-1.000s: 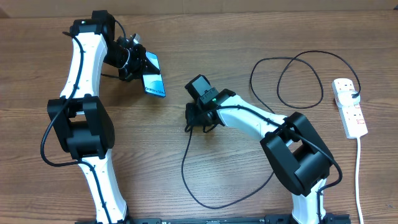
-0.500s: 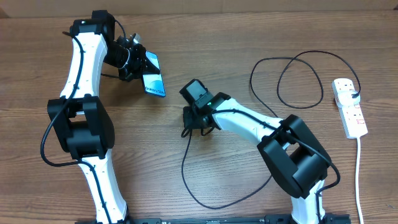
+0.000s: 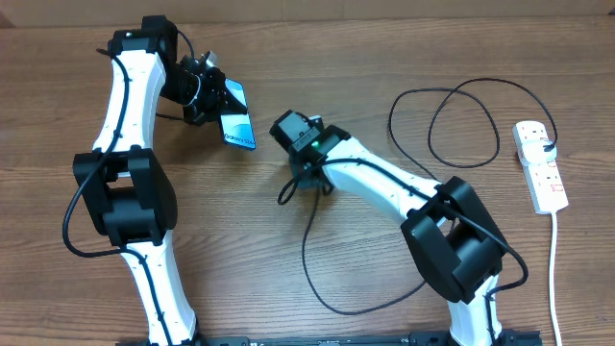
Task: Plug charger to phone and switch on socket
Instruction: 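Close the right gripper on the cable's USB-C plug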
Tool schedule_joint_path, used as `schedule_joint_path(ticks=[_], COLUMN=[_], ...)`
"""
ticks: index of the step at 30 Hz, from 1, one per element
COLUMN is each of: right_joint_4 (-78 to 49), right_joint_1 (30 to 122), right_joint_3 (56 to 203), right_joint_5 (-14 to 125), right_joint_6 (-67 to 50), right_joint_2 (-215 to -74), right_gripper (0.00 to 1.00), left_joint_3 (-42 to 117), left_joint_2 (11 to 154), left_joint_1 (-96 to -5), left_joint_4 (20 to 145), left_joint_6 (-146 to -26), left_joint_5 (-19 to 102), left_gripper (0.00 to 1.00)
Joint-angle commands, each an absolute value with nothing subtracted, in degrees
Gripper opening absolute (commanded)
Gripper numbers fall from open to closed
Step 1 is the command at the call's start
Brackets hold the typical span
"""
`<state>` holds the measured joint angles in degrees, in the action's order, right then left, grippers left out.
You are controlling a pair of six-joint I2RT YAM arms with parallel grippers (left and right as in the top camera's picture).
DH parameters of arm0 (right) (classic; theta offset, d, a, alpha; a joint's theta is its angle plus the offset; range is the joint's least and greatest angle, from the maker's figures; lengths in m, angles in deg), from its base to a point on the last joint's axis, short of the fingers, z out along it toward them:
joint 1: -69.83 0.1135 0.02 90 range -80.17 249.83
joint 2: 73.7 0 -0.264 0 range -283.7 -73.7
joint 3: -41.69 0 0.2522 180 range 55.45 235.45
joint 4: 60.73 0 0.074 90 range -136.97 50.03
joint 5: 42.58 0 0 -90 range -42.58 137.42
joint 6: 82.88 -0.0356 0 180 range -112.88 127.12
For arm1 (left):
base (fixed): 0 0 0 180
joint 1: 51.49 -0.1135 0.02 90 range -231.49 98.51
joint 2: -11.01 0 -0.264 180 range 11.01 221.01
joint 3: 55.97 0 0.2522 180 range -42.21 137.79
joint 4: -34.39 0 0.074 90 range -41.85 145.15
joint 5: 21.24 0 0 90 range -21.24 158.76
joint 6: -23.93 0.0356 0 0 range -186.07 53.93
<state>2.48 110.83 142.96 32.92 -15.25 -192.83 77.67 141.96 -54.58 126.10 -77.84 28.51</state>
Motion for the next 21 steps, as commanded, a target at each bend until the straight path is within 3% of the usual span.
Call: schedule_joint_path(ticks=[1, 12, 21], right_joint_4=[2.61, 2.19, -6.55], right_joint_1=[109.43, 109.38, 109.38], right_joint_3=[141.80, 140.99, 141.01], right_joint_5=[30.53, 38.01, 38.51], right_joint_6=[-13.39, -12.12, -13.85], right_joint_2=[-193.11, -193.90, -196.65], right_gripper=[0.04, 0.04, 0.04], left_joint_3=[78.26, 78.26, 78.26], left_joint_2=[141.42, 141.42, 141.42], left_joint_1=[-54.47, -54.47, -54.47], left_joint_4=[125.86, 125.68, 125.66], left_joint_6=[-76.57, -76.57, -76.57], left_joint_5=[27.39, 27.39, 27.39], left_gripper=[0.04, 0.04, 0.04])
